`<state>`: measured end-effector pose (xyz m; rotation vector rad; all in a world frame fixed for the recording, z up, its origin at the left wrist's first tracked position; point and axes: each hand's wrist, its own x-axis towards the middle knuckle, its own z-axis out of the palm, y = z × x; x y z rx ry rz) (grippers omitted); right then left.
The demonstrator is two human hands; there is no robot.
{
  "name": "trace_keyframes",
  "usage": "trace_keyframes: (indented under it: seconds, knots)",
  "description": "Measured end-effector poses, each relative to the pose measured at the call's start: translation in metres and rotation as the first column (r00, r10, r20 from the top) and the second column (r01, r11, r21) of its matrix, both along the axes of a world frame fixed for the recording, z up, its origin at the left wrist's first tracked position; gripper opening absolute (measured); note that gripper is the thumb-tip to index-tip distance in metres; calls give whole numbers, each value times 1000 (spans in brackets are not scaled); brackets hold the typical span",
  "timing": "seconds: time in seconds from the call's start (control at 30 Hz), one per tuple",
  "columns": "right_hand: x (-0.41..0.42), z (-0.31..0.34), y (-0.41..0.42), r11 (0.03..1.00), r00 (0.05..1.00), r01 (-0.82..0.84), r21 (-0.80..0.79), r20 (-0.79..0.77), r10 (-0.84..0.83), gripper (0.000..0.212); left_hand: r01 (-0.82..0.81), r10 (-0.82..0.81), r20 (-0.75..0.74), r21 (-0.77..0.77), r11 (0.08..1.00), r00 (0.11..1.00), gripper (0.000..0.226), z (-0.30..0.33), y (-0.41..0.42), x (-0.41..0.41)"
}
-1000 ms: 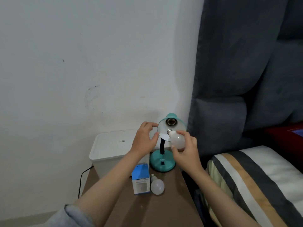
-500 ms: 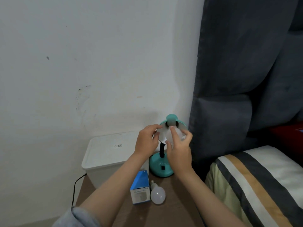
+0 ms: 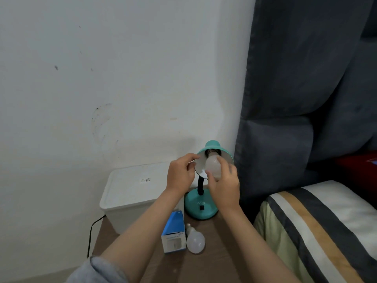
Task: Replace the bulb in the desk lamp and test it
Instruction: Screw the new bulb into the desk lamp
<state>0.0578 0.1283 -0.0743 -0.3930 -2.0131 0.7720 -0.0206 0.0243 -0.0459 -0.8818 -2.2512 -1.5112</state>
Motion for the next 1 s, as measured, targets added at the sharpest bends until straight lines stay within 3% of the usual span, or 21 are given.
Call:
trace_keyframes:
  seconds: [0.17,0.4,0.57,0.87,1.0]
  knots:
    - [0,10,0,991,982,133,-3,132,-131,52,0,0,-2,-16,1000,1000,27,1,0,2]
    - [3,-4,0,999,997,42,22,60,-43,57,6,-6,-2,-33,999,1000,26,1,-1,3]
    - [4,-3,1,989,989,135,-53,66,-132,54,-3,3,-8,-42,999,1000,23,0,-1,4]
    - [1,-20,-2,996,995,24,89,-94,-16,41,-4,4,8,-40,999,1000,23,0,0,6]
    - [1,-15,0,997,995,70,-14,-73,-71,44,-11,11,-2,-46,999,1000,22,0,0,6]
